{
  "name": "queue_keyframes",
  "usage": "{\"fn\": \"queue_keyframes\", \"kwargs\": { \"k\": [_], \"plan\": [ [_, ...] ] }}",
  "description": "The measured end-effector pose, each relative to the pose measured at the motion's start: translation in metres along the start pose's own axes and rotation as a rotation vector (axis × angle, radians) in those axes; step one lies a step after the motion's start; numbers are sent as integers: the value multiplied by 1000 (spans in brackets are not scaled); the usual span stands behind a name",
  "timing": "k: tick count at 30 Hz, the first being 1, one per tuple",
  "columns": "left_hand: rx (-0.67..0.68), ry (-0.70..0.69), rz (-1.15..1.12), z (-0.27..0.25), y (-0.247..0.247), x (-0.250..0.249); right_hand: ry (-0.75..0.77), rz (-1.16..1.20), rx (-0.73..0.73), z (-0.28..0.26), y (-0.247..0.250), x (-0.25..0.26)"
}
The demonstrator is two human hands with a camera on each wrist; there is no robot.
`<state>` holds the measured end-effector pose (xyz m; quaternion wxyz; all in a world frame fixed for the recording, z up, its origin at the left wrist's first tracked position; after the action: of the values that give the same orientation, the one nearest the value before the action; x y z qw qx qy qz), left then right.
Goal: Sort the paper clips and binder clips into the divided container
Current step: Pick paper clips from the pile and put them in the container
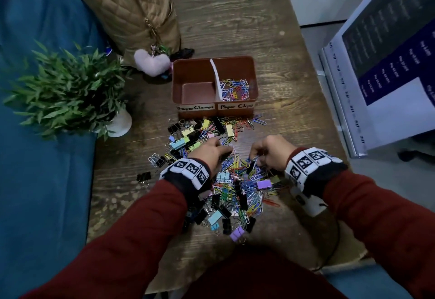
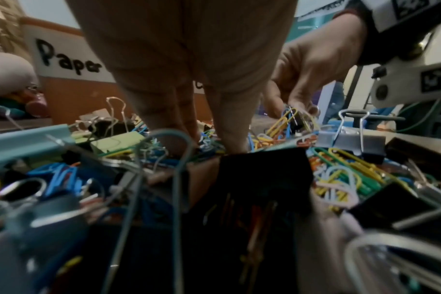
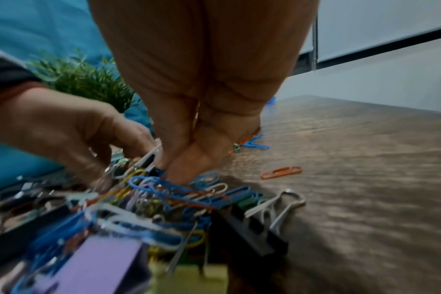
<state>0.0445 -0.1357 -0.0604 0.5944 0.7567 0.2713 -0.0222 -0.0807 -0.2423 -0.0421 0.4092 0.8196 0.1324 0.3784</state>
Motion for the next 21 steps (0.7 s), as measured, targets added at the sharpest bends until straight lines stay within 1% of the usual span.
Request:
{"fn": "queue_keyframes", "kwargs": {
  "k": [2, 4, 6, 10, 12, 15, 18, 19, 21],
  "plan": [
    [0, -41, 63, 2, 0, -3, -62, 84, -42, 2, 7, -6],
    [-6, -44, 63, 6, 1, -6, -106, 156, -90, 5, 11, -11],
    [-15, -47, 55, 9, 2, -9, -133, 173, -113, 8, 10, -12],
    [-38, -41, 42, 12, 2, -10, -121, 118, -139, 16, 4, -11],
    [-29, -22, 25, 13, 0, -9, -120, 95, -152, 19, 1, -14],
    [4, -21, 14, 15, -1, -8, -152, 120, -172, 20, -1, -20],
    [54, -50, 54, 16, -2, -10, -136, 122, -184, 14, 2, -21],
    [73, -51, 72, 16, -2, -10, -117, 93, -178, 10, 3, -20],
    [94, -56, 92, 15, -3, -11, -63, -38, -161, 2, 2, -18]
  ]
}}
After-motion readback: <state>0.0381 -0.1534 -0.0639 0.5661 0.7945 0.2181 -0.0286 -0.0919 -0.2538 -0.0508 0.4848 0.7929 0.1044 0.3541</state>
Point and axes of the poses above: each hand's wrist, its own z-axis towards the middle knuckle, its own y-axis out of the back of the hand, x = y × z, the point moved 6 cm from there along z, towards the middle knuckle, and after that the axes turned 14 degrees about -x, right-handed, at the moved point
